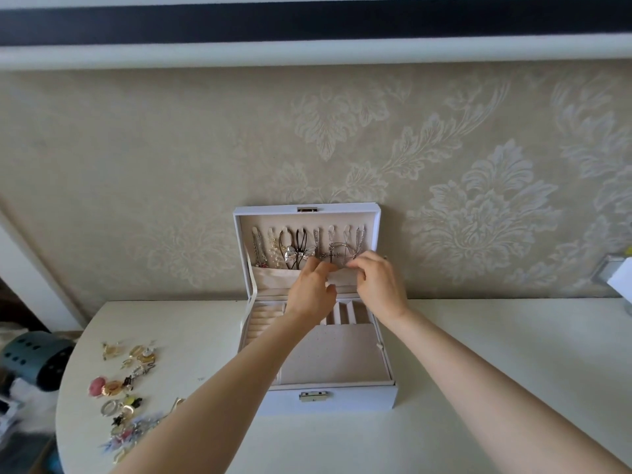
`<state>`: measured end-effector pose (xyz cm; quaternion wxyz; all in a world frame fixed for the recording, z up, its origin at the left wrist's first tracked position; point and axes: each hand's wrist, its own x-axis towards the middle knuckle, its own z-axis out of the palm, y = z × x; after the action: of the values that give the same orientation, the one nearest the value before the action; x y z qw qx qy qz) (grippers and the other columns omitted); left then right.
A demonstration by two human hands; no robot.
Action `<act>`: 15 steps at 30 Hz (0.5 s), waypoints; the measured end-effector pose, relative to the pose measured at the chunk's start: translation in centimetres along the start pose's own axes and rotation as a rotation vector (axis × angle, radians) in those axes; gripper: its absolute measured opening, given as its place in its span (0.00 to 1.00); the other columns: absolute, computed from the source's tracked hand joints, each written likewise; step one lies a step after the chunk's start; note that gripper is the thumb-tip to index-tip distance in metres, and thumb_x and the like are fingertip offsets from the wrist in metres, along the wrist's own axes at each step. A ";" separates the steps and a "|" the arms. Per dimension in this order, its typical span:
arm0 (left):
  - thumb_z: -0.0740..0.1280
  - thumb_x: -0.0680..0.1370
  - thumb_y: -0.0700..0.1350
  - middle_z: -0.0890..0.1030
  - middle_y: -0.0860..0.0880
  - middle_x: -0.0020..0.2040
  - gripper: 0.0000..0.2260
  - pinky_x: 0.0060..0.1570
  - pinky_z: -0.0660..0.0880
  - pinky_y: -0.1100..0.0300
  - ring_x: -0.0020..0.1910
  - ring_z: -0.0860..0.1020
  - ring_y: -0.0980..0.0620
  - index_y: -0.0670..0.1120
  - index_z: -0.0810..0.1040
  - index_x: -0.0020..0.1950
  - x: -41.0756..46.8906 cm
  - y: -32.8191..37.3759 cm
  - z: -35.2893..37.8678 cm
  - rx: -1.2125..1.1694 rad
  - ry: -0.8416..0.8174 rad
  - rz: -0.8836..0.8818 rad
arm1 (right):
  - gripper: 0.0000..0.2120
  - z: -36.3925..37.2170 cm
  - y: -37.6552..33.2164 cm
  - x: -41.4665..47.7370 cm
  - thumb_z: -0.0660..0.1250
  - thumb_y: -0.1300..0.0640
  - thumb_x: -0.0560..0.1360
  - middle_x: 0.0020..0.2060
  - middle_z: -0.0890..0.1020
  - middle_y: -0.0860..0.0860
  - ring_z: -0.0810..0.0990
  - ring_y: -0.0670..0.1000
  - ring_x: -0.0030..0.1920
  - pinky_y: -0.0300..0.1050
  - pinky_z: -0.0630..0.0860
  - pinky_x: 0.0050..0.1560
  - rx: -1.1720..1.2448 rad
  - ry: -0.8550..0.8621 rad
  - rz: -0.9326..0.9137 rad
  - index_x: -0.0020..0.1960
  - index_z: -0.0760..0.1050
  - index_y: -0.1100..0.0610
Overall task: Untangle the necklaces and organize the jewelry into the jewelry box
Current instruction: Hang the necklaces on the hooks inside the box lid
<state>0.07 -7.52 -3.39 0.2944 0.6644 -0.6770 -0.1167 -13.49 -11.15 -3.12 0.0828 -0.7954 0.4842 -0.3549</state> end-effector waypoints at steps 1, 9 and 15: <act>0.63 0.76 0.36 0.70 0.46 0.59 0.19 0.51 0.76 0.49 0.55 0.75 0.47 0.46 0.72 0.66 -0.1 -0.1 0.0 0.007 0.003 0.008 | 0.17 0.0 0.0 -0.2 0.60 0.69 0.74 0.53 0.79 0.51 0.78 0.55 0.53 0.51 0.75 0.53 -0.028 -0.036 -0.005 0.57 0.80 0.58; 0.63 0.75 0.37 0.73 0.46 0.58 0.13 0.39 0.75 0.53 0.49 0.76 0.47 0.44 0.74 0.59 -3.5 -1.4 -1.3 0.089 0.309 -0.106 | 0.12 -0.8 -0.3 -3.8 0.62 0.62 0.75 0.51 0.77 0.53 0.79 0.57 0.49 0.47 0.72 0.40 -0.089 0.098 0.238 0.58 0.73 0.55; 0.63 0.70 0.31 0.71 0.38 0.55 0.17 0.49 0.67 0.52 0.54 0.70 0.39 0.37 0.70 0.59 -7.9 -4.8 -3.2 0.194 0.415 -0.362 | 0.18 -1.3 0.3 -5.7 0.58 0.47 0.79 0.55 0.80 0.55 0.78 0.57 0.56 0.46 0.72 0.48 -0.276 -0.298 0.504 0.62 0.69 0.59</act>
<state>5.36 0.39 -5.38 0.3358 0.8092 -0.4808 0.0363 -16.16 -6.28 -5.09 0.1295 -0.6975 0.6919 -0.1340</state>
